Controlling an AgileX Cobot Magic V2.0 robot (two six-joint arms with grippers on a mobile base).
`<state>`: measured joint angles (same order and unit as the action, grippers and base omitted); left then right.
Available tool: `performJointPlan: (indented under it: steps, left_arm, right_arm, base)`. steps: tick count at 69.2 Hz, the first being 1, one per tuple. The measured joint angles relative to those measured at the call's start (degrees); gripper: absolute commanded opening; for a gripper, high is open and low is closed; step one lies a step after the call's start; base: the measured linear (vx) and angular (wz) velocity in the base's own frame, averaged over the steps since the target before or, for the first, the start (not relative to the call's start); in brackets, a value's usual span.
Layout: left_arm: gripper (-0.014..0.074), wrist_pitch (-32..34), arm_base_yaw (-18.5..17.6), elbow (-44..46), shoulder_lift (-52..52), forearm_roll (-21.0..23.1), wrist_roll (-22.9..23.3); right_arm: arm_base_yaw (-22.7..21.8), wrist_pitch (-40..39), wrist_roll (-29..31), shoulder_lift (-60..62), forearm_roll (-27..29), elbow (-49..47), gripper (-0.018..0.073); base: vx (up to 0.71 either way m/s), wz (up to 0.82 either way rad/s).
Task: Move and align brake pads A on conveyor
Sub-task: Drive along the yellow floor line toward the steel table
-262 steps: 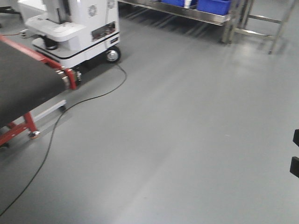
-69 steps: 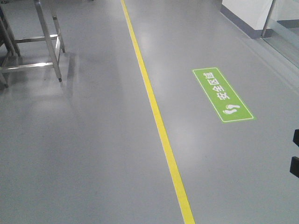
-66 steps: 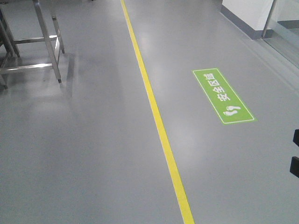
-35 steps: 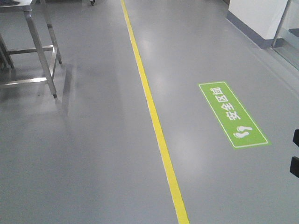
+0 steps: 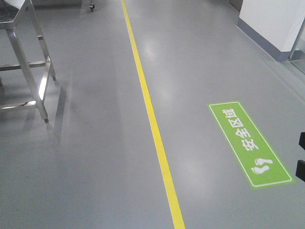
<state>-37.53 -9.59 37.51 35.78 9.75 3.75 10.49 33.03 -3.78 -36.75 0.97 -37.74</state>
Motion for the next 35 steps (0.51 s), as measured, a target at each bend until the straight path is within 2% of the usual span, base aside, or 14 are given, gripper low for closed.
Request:
performJointPlan:
  steps: [35]
  left_arm:
    - [-0.0006, 0.0, 0.0, 0.0, 0.0, 0.0, 0.0]
  right_arm:
    - [0.0, 0.0, 0.0, 0.0, 0.0, 0.0, -0.001]
  base:
    - [0.56, -0.01]
